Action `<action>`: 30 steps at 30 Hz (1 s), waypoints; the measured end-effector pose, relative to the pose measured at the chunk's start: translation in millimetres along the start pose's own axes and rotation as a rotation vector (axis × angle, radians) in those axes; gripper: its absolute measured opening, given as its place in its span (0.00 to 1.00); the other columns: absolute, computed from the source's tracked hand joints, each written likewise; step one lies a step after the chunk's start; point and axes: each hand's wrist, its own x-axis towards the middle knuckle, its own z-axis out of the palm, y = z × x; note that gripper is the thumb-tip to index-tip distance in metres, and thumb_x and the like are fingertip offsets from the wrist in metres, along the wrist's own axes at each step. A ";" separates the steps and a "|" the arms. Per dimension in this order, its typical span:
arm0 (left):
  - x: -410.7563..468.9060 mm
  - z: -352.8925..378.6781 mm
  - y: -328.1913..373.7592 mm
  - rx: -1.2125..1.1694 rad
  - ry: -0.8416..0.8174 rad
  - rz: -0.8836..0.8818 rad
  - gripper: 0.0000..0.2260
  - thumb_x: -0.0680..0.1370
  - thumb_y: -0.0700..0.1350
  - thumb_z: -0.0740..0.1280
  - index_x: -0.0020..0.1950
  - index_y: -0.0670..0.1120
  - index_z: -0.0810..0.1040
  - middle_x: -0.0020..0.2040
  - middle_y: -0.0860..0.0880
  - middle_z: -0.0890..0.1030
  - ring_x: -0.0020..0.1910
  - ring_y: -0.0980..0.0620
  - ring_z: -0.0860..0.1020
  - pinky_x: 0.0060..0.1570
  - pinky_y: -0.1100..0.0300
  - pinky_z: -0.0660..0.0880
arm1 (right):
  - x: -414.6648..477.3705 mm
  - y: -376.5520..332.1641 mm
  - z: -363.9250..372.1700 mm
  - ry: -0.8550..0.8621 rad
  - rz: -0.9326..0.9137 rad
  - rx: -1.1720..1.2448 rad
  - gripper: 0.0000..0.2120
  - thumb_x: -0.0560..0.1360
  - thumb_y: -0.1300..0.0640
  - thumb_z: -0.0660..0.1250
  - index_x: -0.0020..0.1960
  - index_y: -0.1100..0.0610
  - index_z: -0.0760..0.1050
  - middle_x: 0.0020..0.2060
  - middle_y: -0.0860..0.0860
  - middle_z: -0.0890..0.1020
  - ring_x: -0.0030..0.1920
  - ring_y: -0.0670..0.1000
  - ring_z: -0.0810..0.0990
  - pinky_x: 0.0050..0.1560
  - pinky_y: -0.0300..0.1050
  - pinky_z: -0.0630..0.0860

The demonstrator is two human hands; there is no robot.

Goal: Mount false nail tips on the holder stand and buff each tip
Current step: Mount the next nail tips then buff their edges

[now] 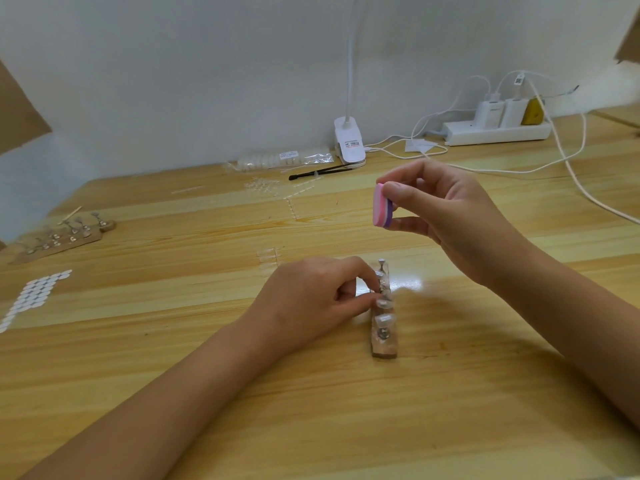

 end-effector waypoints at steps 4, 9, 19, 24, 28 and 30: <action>-0.1 -3.0 2.6 0.049 0.035 0.090 0.11 0.76 0.55 0.64 0.49 0.52 0.82 0.30 0.57 0.72 0.29 0.59 0.70 0.28 0.59 0.72 | -0.4 0.7 1.1 -0.009 0.004 -0.019 0.07 0.77 0.61 0.67 0.54 0.60 0.78 0.40 0.49 0.83 0.43 0.45 0.83 0.43 0.37 0.80; 1.0 -3.9 3.3 0.118 0.063 0.207 0.08 0.76 0.50 0.67 0.49 0.49 0.84 0.31 0.59 0.68 0.30 0.61 0.66 0.28 0.65 0.65 | -0.6 1.1 1.2 -0.018 0.001 -0.029 0.06 0.76 0.60 0.68 0.53 0.59 0.78 0.41 0.48 0.83 0.43 0.46 0.83 0.44 0.37 0.80; 2.0 4.2 7.8 0.201 0.186 0.237 0.09 0.76 0.49 0.69 0.43 0.46 0.84 0.28 0.54 0.76 0.27 0.55 0.74 0.25 0.60 0.71 | -0.6 3.1 2.7 -0.017 0.000 -0.036 0.06 0.76 0.60 0.69 0.52 0.58 0.79 0.40 0.49 0.83 0.43 0.46 0.83 0.43 0.38 0.80; -0.5 4.7 -0.8 -0.126 0.084 -0.008 0.05 0.76 0.49 0.73 0.47 0.48 0.83 0.29 0.59 0.71 0.28 0.58 0.70 0.31 0.60 0.73 | -0.4 2.9 1.8 -0.015 0.006 -0.037 0.06 0.76 0.60 0.69 0.53 0.58 0.79 0.41 0.49 0.83 0.43 0.46 0.83 0.43 0.38 0.80; -0.5 6.4 -5.0 -0.239 0.006 -0.052 0.05 0.75 0.50 0.72 0.47 0.49 0.83 0.28 0.60 0.72 0.28 0.59 0.71 0.33 0.64 0.70 | -0.4 3.2 1.3 -0.019 0.008 -0.040 0.06 0.76 0.60 0.69 0.53 0.58 0.78 0.41 0.48 0.83 0.43 0.46 0.83 0.43 0.37 0.80; -0.4 7.0 -6.0 -0.269 -0.027 -0.061 0.03 0.76 0.48 0.73 0.47 0.50 0.84 0.28 0.59 0.72 0.28 0.59 0.71 0.33 0.67 0.68 | -0.6 3.5 1.4 -0.027 0.009 -0.044 0.07 0.76 0.59 0.69 0.53 0.58 0.78 0.40 0.48 0.83 0.43 0.46 0.84 0.43 0.37 0.80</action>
